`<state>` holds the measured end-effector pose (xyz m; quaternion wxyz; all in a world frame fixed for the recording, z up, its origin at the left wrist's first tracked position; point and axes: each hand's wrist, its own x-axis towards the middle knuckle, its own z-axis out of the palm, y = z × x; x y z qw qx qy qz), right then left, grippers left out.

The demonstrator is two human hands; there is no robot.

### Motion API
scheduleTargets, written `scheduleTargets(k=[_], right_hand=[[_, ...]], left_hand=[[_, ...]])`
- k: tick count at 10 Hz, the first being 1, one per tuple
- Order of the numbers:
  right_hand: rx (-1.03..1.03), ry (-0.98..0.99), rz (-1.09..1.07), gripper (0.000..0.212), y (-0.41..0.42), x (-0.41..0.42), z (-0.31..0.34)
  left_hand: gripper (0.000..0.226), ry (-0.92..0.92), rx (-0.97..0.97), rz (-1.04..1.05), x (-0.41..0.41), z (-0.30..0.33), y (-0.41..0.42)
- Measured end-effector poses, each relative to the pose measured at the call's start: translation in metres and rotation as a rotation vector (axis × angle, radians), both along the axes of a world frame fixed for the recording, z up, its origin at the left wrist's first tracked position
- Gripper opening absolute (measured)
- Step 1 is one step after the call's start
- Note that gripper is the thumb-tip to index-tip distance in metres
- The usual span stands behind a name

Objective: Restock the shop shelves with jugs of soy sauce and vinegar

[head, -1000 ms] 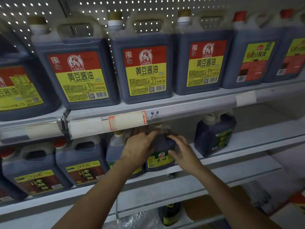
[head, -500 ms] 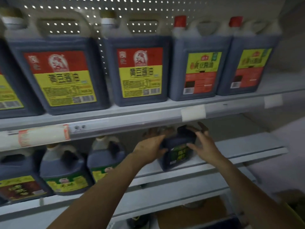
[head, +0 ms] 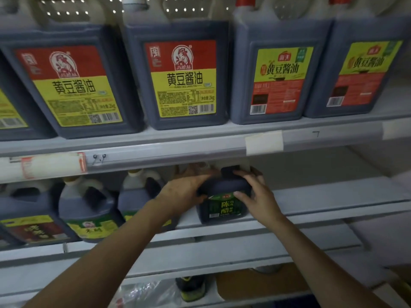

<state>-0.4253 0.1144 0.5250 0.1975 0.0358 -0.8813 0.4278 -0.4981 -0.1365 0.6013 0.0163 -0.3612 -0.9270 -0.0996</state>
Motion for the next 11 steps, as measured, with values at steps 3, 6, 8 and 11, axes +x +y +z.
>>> scheduleTargets(k=[3, 6, 8, 11], right_hand=[[0.058, -0.008, -0.005, 0.056, -0.065, -0.006, -0.004], [0.054, -0.032, -0.064, 0.054, -0.081, -0.003, -0.004], [0.000, -0.025, -0.067, 0.054, -0.083, -0.002, -0.006], [-0.105, -0.110, -0.136, 0.072, -0.107, 0.033, 0.014]], left_hand=[[0.075, 0.076, -0.011, -0.030, -0.007, 0.005, -0.061], [0.074, 0.150, -0.031, -0.049, -0.009, -0.002, -0.071], [0.076, 0.129, -0.040, -0.038, -0.012, -0.007, -0.072], [0.053, 0.415, 0.161, -0.196, 0.031, 0.005, -0.134]])
